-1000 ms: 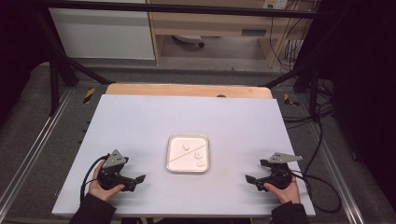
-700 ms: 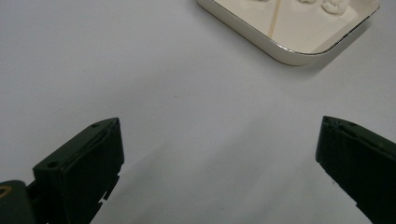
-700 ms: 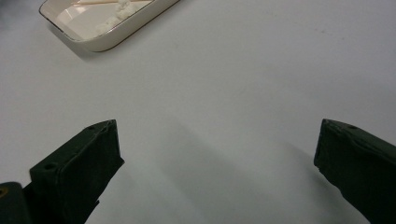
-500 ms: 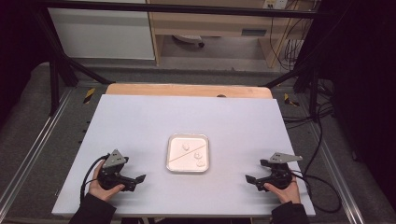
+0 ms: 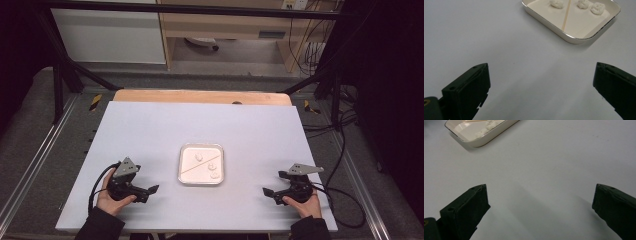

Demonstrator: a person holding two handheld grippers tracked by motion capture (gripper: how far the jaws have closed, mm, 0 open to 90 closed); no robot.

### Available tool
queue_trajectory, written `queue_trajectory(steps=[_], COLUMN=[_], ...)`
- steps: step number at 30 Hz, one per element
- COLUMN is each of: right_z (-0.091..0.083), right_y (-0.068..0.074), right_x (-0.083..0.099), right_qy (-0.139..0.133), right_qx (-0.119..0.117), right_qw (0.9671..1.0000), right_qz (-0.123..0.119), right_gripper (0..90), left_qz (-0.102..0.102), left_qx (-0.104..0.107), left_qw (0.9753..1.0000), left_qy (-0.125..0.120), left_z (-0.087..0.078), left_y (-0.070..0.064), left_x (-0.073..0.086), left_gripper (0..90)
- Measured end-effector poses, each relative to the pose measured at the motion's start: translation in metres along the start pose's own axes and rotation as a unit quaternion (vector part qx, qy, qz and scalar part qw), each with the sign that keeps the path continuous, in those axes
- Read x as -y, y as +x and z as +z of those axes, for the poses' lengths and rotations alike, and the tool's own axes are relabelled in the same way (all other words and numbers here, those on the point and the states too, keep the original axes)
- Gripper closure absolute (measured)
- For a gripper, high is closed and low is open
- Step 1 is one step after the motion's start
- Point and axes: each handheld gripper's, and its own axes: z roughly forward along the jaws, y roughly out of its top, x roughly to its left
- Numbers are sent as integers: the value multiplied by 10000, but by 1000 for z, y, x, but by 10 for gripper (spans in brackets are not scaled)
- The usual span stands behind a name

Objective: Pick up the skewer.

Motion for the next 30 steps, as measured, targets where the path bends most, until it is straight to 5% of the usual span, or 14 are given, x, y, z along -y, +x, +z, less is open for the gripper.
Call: queue_trajectory(steps=[14,30], right_z=[0,0], right_y=[1,1], right_x=[0,0], right_qy=[22,48], right_qx=[-1,-4], right_qw=[10000,10000], right_qz=[7,-23], right_gripper=[11,12], left_qz=[236,555], left_qx=[54,206], left_qw=[9997,9975], left_qy=[103,395], left_z=[11,48], left_y=[-13,-37], left_x=[-26,-63], left_gripper=[10,35])
